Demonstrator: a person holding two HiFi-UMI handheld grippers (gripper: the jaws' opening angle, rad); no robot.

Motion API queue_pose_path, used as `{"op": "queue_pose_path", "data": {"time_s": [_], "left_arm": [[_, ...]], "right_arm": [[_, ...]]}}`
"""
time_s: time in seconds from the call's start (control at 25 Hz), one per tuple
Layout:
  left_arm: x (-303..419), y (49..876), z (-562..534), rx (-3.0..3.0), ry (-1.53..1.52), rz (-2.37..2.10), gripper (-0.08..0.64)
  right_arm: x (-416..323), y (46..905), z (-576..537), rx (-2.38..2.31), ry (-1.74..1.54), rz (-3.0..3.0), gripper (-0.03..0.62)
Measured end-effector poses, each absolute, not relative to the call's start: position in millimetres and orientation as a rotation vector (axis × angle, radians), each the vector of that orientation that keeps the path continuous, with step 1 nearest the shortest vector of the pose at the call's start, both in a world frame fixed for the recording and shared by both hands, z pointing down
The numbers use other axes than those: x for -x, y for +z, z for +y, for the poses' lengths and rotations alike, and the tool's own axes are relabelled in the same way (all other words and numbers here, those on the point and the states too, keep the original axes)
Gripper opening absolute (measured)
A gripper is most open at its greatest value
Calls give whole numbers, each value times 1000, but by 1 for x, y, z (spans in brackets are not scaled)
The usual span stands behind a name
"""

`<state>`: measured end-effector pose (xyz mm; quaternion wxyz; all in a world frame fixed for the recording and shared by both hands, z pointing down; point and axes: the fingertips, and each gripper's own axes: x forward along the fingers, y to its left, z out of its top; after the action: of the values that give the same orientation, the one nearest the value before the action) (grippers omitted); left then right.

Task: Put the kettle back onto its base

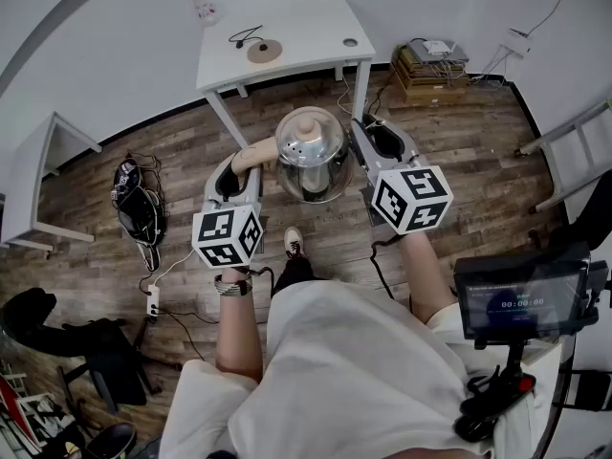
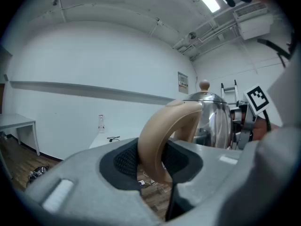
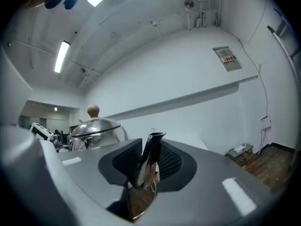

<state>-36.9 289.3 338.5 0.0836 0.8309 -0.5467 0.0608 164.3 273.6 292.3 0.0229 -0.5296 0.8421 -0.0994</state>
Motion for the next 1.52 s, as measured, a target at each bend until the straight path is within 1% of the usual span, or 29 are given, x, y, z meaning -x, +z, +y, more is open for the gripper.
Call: {"op": "queue_pose_path", "data": {"time_s": [0.4, 0.96, 1.52], "left_arm": [[36, 342, 297, -2483, 162, -1638, 130], [44, 350, 276, -2479, 128, -1643, 130], [51, 360, 205, -2467, 134, -1615, 130]], "right_arm": [[-166, 299, 283, 1616, -322, 2593, 94], [-159, 307, 261, 1615, -326, 2572, 89], [-152, 315, 191, 1631, -374, 2570, 82]]}}
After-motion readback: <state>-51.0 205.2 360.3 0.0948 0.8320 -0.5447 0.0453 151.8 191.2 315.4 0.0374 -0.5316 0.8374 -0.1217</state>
